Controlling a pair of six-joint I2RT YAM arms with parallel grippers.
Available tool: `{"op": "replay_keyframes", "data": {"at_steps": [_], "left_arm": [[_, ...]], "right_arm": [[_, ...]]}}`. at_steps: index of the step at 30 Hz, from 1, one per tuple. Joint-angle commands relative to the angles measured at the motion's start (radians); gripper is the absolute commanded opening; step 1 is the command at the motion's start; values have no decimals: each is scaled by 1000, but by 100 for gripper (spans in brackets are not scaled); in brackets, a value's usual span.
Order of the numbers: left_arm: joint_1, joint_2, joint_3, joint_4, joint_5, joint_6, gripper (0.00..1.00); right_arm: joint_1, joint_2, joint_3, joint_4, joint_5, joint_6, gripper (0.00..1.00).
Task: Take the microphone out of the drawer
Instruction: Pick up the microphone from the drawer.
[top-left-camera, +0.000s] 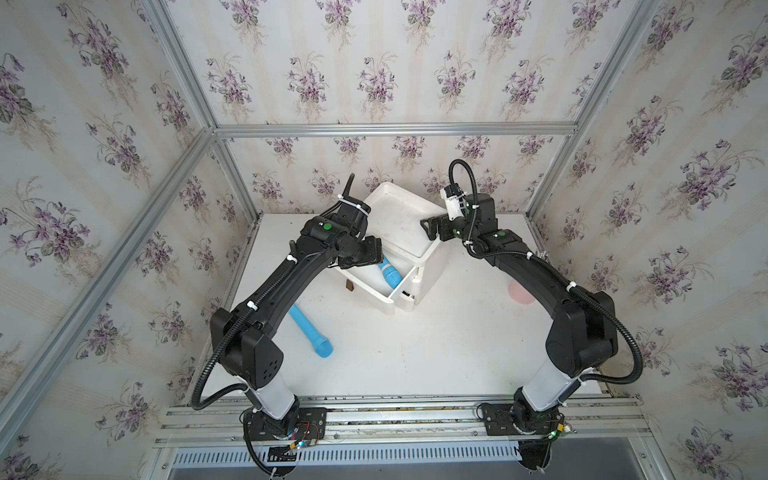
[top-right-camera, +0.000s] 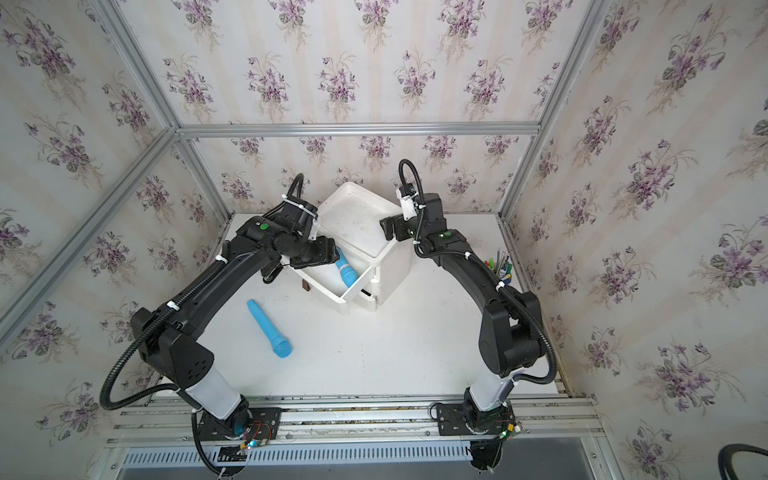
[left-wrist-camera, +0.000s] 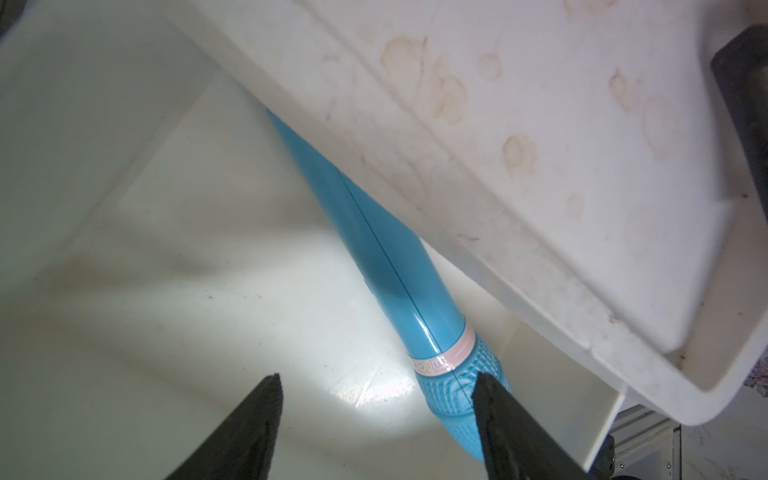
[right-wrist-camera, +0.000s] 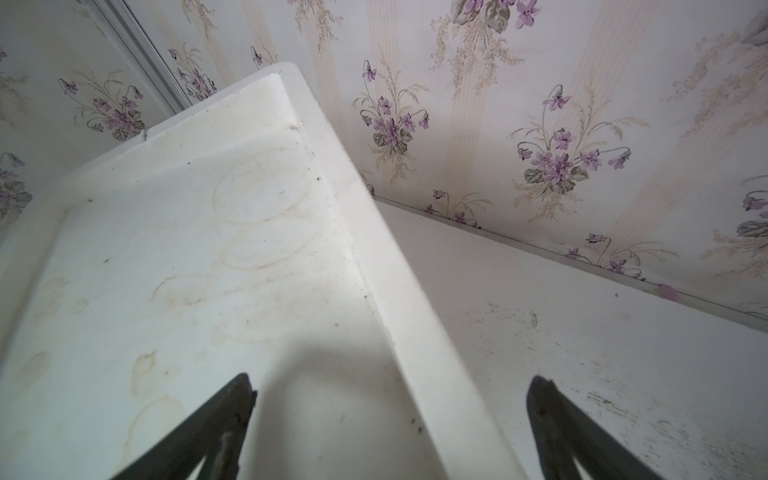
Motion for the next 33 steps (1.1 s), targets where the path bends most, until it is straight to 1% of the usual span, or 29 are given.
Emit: {"op": "replay_keyframes", "data": {"at_steps": [1, 7, 16, 18, 25, 29, 30, 33], "left_arm": [[-14, 13, 6, -2, -48, -39, 75], [-49, 31, -6, 14, -88, -83, 76], [-82, 39, -47, 74, -95, -146, 76], [-85, 33, -64, 91, -102, -160, 70], [-90, 39, -83, 101, -116, -168, 64], [-91, 38, -101, 101, -119, -172, 64], [-91, 38, -105, 101, -120, -172, 61], [-91, 31, -119, 103, -134, -179, 59]], "right_arm": [[0, 13, -19, -208, 33, -94, 100], [1, 11, -21, -208, 38, -97, 100], [1, 12, -24, -204, 39, -98, 100], [1, 10, -25, -204, 39, -99, 100], [1, 9, -27, -202, 41, -100, 100], [1, 10, -24, -204, 41, -100, 100], [1, 10, -24, -204, 41, -100, 100], [1, 12, -26, -204, 41, -99, 100]]}}
